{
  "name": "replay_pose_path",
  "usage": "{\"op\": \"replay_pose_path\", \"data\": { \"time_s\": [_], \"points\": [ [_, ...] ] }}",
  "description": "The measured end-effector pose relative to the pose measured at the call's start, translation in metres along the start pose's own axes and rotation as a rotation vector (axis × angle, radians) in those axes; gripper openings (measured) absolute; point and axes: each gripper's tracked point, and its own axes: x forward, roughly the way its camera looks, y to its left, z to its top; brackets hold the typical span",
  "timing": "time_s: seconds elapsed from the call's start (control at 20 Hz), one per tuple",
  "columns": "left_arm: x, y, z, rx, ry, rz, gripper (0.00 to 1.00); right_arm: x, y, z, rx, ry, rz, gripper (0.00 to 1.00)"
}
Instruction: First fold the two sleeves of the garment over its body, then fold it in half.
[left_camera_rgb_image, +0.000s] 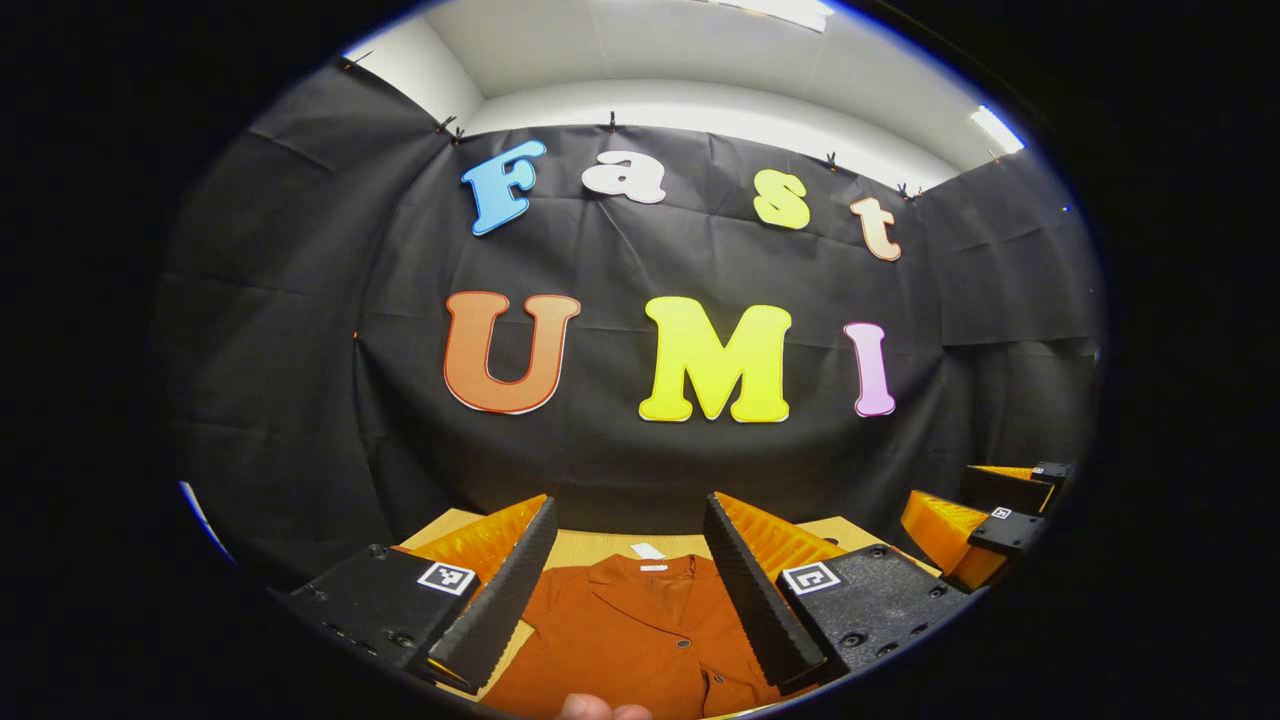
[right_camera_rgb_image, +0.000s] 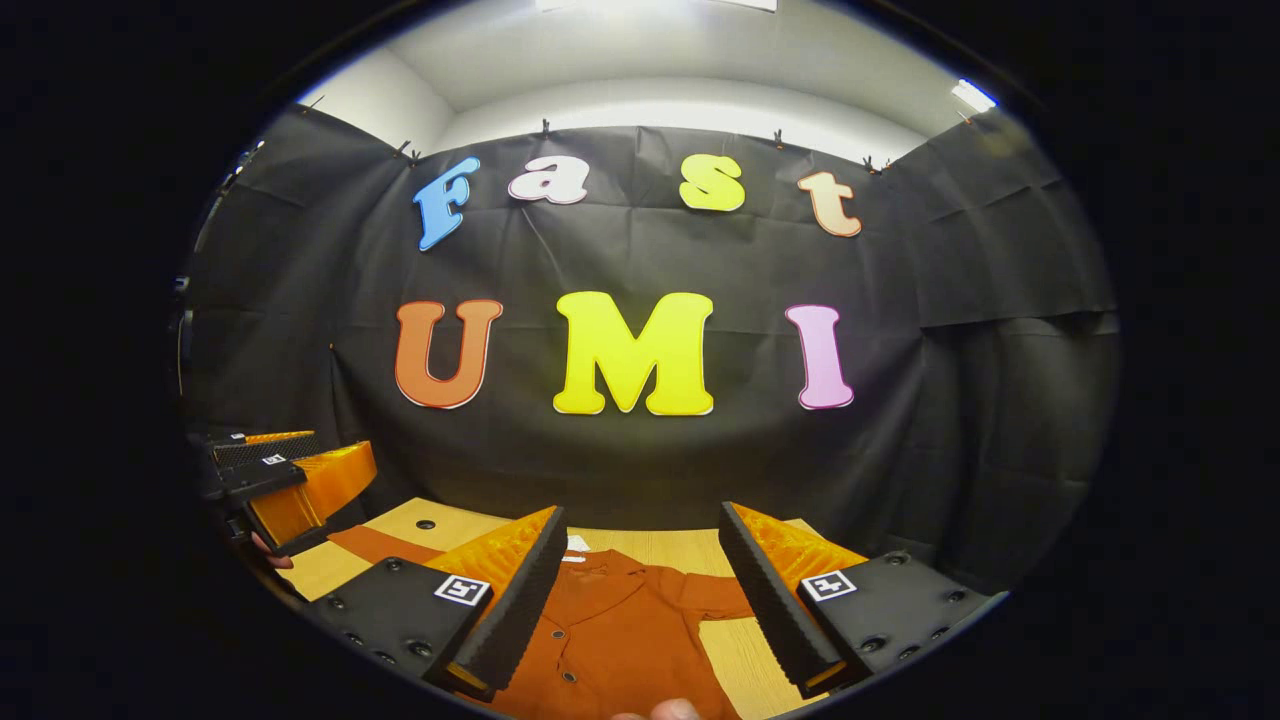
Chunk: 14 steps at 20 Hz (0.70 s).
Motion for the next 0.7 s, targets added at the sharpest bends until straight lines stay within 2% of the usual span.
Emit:
{"op": "replay_pose_path", "data": {
  "time_s": [0.25,0.3,0.5,0.7],
  "points": [
    [0.003,0.001,0.0,0.007,0.002,0.011,1.0,0.005,-0.002,-0.001,0.007,0.003,-0.003,0.96],
    [0.004,0.001,-0.002,0.006,0.003,0.012,0.95,0.007,-0.004,0.0,0.008,-0.003,-0.008,0.96],
    [0.009,-0.003,-0.008,0.009,0.017,0.01,0.95,0.013,-0.011,-0.004,0.01,0.001,-0.011,0.96],
    [0.021,-0.014,-0.016,0.024,0.041,0.011,0.95,0.029,-0.035,-0.014,-0.014,0.034,-0.005,0.96]
  ]
}}
